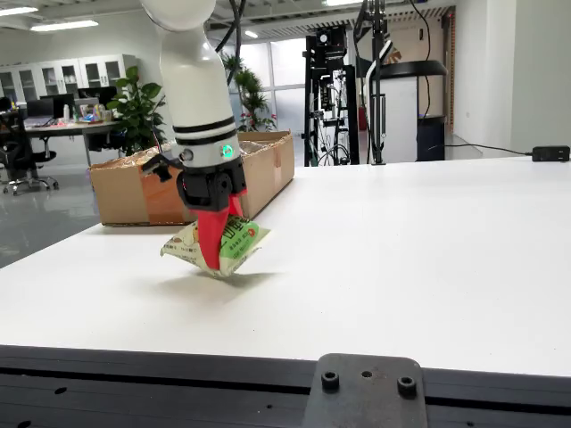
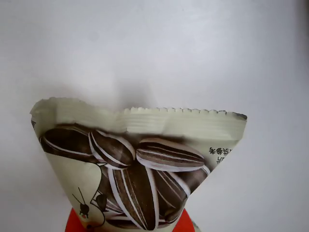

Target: Grasp a snack and put it in the bin.

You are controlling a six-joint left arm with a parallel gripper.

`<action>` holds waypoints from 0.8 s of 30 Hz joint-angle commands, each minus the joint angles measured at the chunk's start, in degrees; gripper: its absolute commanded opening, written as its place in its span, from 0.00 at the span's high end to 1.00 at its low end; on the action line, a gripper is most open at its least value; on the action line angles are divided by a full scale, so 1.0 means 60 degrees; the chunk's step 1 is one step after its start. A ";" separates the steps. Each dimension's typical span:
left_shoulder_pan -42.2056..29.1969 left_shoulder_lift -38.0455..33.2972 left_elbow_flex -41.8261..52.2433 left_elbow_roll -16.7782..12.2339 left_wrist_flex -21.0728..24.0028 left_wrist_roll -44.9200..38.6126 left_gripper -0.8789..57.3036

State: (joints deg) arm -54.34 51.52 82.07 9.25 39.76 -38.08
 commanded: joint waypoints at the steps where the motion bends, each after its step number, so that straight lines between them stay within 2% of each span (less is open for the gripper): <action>1: 0.0033 -0.0585 -0.0012 0.0275 0.0416 0.0004 0.79; 8: 0.0546 -0.2396 -0.0012 0.1011 0.1089 -0.0007 0.80; 14: 0.1382 -0.3990 -0.0012 0.1531 0.1380 0.0007 0.81; 19: 0.2072 -0.4645 -0.0020 0.1753 0.1247 0.0024 0.80; 24: 0.2587 -0.4757 -0.0256 0.1926 0.0861 0.0030 0.80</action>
State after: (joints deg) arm -39.90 22.54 81.53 20.46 46.23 -37.95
